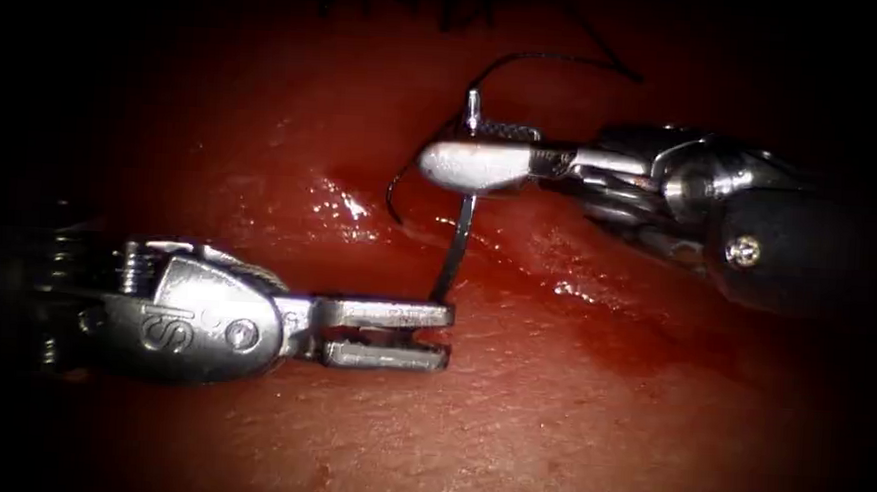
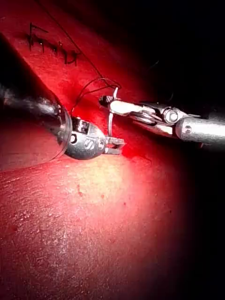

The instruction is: Wound Closure

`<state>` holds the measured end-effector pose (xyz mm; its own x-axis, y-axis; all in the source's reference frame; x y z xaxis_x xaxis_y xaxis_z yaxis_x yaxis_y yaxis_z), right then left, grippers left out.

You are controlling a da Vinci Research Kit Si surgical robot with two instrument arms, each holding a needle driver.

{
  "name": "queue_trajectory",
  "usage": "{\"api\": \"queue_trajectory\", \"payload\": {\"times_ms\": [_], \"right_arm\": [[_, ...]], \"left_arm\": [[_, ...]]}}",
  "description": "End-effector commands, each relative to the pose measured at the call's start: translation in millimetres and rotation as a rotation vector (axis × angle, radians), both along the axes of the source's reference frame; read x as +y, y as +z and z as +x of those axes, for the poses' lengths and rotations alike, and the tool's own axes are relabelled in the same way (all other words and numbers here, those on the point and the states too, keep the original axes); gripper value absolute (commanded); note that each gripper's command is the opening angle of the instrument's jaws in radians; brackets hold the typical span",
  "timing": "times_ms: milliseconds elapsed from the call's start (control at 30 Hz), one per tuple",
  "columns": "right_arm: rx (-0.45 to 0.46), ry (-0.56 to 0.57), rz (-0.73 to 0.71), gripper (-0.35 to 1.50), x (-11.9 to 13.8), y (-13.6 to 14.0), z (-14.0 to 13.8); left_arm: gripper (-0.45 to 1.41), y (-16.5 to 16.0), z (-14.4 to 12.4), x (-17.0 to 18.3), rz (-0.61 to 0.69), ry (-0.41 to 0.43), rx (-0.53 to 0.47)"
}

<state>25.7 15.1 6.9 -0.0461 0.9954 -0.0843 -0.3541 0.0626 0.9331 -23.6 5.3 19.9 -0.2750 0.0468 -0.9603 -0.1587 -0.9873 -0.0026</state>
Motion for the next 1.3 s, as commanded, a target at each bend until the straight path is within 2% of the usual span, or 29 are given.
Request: {"api": "queue_trajectory", "payload": {"times_ms": [33,100,300,467,533,700,733,1033,1067,1100,1133,1200,1300], "right_arm": [[-0.005,-0.009,0.001,0.72,-0.2,0.3,0.5],[-0.025,-0.017,0.003,0.61,-0.6,0.3,0.7],[-0.053,-0.026,0.005,0.61,-1.0,0.5,1.2],[-0.073,-0.024,0.003,0.46,-1.3,0.6,1.3],[-0.077,-0.028,0.004,0.3,-1.4,0.5,1.4],[-0.103,-0.032,0.005,-0.3,-1.6,0.5,1.4],[-0.105,-0.033,0.006,-0.35,-1.6,0.5,1.4],[-0.157,-0.034,0.003,-0.35,-1.6,0.8,1.1],[-0.164,-0.029,0.002,-0.35,-1.4,0.9,0.8],[-0.17,-0.023,0.002,-0.35,-1.3,0.9,0.6],[-0.177,-0.02,0.004,-0.35,-1.1,1.0,0.4],[-0.181,-0.008,-0.027,-0.35,-0.7,1.2,-0.1],[-0.209,-0.006,-0.082,-0.35,-0.3,1.4,-0.7]], "left_arm": [[-0.45,0.6,-0.5,0.0,0.0,-0.003,0.002],[-0.45,0.7,-0.6,0.1,-0.014,-0.017,0.019],[-0.45,0.8,-0.6,0.2,-0.025,-0.028,0.033],[-0.45,0.9,-0.8,0.2,-0.027,-0.029,0.055],[-0.45,1.0,-0.8,0.2,-0.033,-0.028,0.064],[-0.45,1.2,-0.8,0.1,-0.034,-0.03,0.071],[-0.45,1.2,-0.8,0.1,-0.033,-0.029,0.074],[-0.45,1.2,-1.0,0.1,-0.032,-0.029,0.082],[0.37,1.2,-0.9,0.3,-0.017,-0.026,0.089],[0.68,1.2,-0.9,0.3,0.018,-0.035,0.088],[0.81,1.1,-0.8,0.4,0.059,-0.045,0.085],[0.94,1.0,-0.6,0.6,0.128,-0.068,0.079],[0.98,0.6,0.1,0.7,0.216,-0.089,0.067]]}}
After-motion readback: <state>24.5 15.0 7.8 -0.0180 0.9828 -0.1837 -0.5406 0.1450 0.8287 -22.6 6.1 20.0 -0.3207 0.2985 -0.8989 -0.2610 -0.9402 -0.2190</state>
